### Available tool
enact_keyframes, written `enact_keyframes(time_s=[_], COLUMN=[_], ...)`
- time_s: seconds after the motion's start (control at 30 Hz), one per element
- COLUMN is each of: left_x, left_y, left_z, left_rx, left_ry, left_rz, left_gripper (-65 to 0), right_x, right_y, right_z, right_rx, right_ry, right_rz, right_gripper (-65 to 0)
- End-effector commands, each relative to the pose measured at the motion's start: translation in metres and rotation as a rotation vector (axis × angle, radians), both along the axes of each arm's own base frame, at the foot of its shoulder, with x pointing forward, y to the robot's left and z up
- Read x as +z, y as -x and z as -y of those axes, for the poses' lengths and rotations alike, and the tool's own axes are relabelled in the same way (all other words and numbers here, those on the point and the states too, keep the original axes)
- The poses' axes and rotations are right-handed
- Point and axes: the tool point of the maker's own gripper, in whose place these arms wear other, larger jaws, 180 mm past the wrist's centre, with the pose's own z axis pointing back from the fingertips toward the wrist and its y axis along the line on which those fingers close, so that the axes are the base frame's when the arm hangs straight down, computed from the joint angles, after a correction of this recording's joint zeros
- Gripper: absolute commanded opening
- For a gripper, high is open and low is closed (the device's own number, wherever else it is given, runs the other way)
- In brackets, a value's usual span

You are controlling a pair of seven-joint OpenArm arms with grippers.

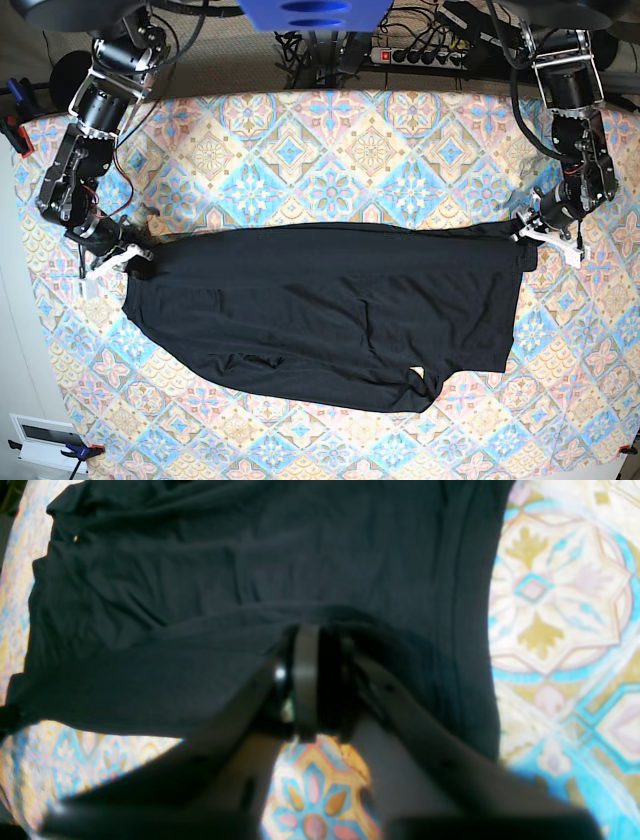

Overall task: Layout the t-shirt on the table in an organized manner, then fold the t-shirt properly
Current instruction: 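Drag the shirt shoulders with both grippers away from the hem, then regrasp the shirt shoulder edge with the right gripper, moving inward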

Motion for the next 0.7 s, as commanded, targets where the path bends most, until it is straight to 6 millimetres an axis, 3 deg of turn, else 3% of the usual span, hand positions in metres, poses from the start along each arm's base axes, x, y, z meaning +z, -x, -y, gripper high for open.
enact_keyframes(time_s=[0.0, 0.17, 0.27, 0.57, 0.67], left_x=[0.018, 0.022, 0.025, 0.023, 0.032], left_y=[-0.008, 0.001, 0.012, 0.021, 0.016], left_z=[-0.015, -0.027, -0.028, -0.02, -0.014], left_rx=[-0.003, 0.008, 0.021, 0.038, 0.011], left_ry=[-0.038, -0.023, 0.061, 0.156, 0.143], left_rz=[0.037, 0.028, 0.028, 0.035, 0.061], left_gripper=[-45.0, -39.3, -38.0, -38.1, -38.2], right_x=[0.025, 0.023, 0.039, 0.036, 0.035], right_y=[-0.016, -0.016, -0.018, 0.013, 0.023], right_z=[-0.001, -0.014, -0.016, -0.009, -0.017], right_rx=[0.016, 0.061, 0.075, 0.101, 0.135], right_ry=[0.013, 0.025, 0.057, 0.143, 0.167], right_rz=[0.081, 0.074, 0.121, 0.112, 0.11], right_gripper=[-54.7, -46.9, -46.3, -46.2, -46.2])
